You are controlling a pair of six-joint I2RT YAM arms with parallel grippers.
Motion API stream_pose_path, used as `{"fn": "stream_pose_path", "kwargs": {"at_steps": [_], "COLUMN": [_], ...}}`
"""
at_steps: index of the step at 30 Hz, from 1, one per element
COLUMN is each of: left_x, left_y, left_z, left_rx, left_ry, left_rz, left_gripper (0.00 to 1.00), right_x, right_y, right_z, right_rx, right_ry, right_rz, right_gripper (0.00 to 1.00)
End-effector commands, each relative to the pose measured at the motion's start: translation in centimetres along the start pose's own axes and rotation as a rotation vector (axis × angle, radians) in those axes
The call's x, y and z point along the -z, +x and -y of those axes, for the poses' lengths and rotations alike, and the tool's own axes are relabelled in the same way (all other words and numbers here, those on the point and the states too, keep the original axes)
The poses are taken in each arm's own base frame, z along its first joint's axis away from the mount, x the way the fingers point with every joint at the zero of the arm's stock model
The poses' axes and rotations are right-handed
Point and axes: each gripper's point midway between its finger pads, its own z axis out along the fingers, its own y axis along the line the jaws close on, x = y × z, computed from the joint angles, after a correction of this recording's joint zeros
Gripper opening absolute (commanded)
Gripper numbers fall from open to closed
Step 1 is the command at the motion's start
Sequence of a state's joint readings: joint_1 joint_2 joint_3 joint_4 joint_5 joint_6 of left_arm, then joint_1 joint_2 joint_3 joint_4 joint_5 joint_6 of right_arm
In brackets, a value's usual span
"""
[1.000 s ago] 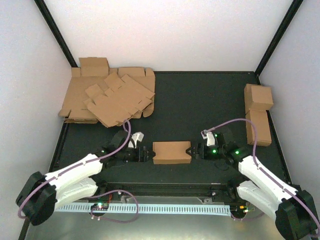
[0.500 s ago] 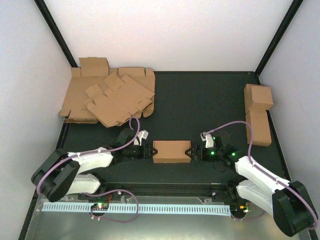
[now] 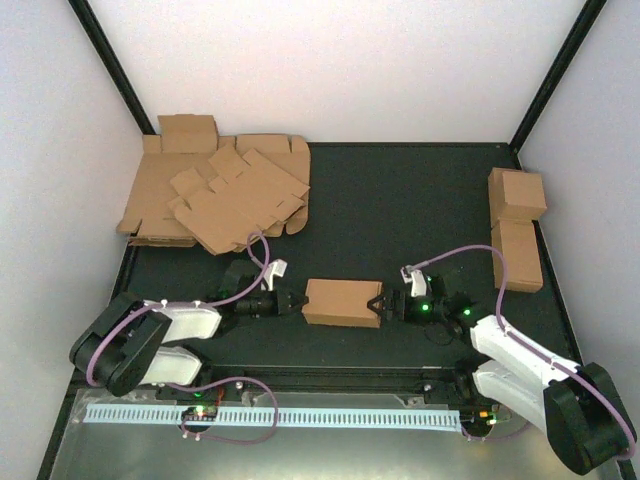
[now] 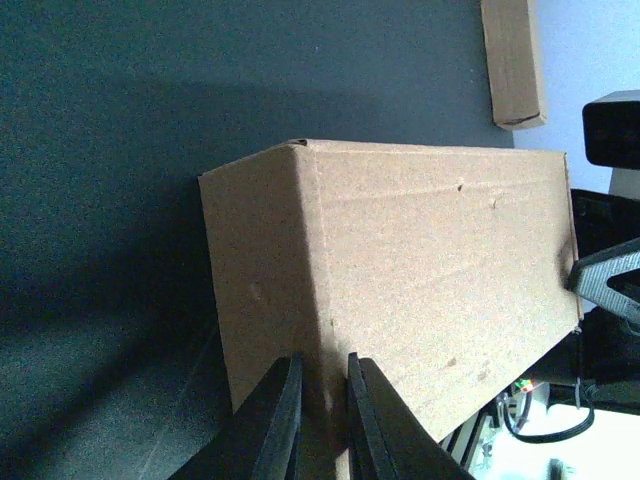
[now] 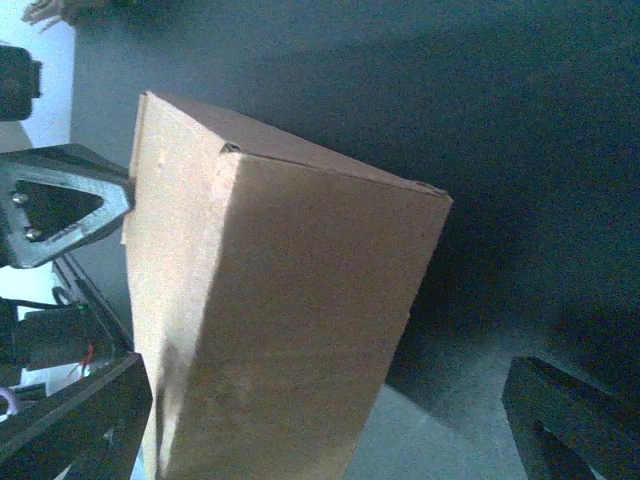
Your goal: Fold the paper box
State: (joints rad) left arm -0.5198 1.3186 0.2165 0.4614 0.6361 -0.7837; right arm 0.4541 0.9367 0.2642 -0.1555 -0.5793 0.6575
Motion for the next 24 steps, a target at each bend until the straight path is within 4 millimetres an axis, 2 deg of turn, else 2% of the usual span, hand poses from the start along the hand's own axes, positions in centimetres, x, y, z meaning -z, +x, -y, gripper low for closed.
{"fn": "stream_pose_path", "kwargs": {"at_steps": [1,3,7,12,14,16,17,24], "left_x": [0.1,-0.1,-0.3,-0.3,-0.3,-0.2,-0.2,0.1], "left_y": [2.8,3.0,3.0,3.0,3.0,2.9,2.9,2.7], "left_z": [-3.2,-3.2,-3.3,-3.4,-3.4,-3.4,-3.3,-2.8], "left_rx": [0.083,0.088,0.091,0.087,0.09,0.092,0.094,0.084], "left_ry": [-0.071,-0.063,-0.053,-0.056,-0.058,-0.057,-0.055,-0.048], "left_rz": [-0.072,-0.082,-0.088,-0.085,-0.083,-0.078,-0.077,-0.069], "left_gripper": [0.13,0.13,0.13,0.12,0.13,0.12,0.12,0.13], "right_x": [0.0,-0.2,-0.2,0.3,0.6,1.0,1.2,1.8], "right_y": [-0.6,-0.5,-0.3,-0.4,-0.5,-0.7,-0.7,-0.6], "right_z": [-2.1,-2.7,-4.1,-4.0,-3.6,-3.5,-3.5,-4.0], "right_rx": [-0.011,-0.046,-0.126,-0.19,-0.209,-0.223,-0.227,-0.239], "right_ry": [-0.107,-0.147,-0.252,-0.23,-0.201,-0.191,-0.199,-0.241], "right_rz": [0.008,-0.009,-0.034,-0.009,0.015,0.039,0.049,0.084], "right_gripper": [0.99,0.94,0.76,0.67,0.67,0.77,0.79,0.74]}}
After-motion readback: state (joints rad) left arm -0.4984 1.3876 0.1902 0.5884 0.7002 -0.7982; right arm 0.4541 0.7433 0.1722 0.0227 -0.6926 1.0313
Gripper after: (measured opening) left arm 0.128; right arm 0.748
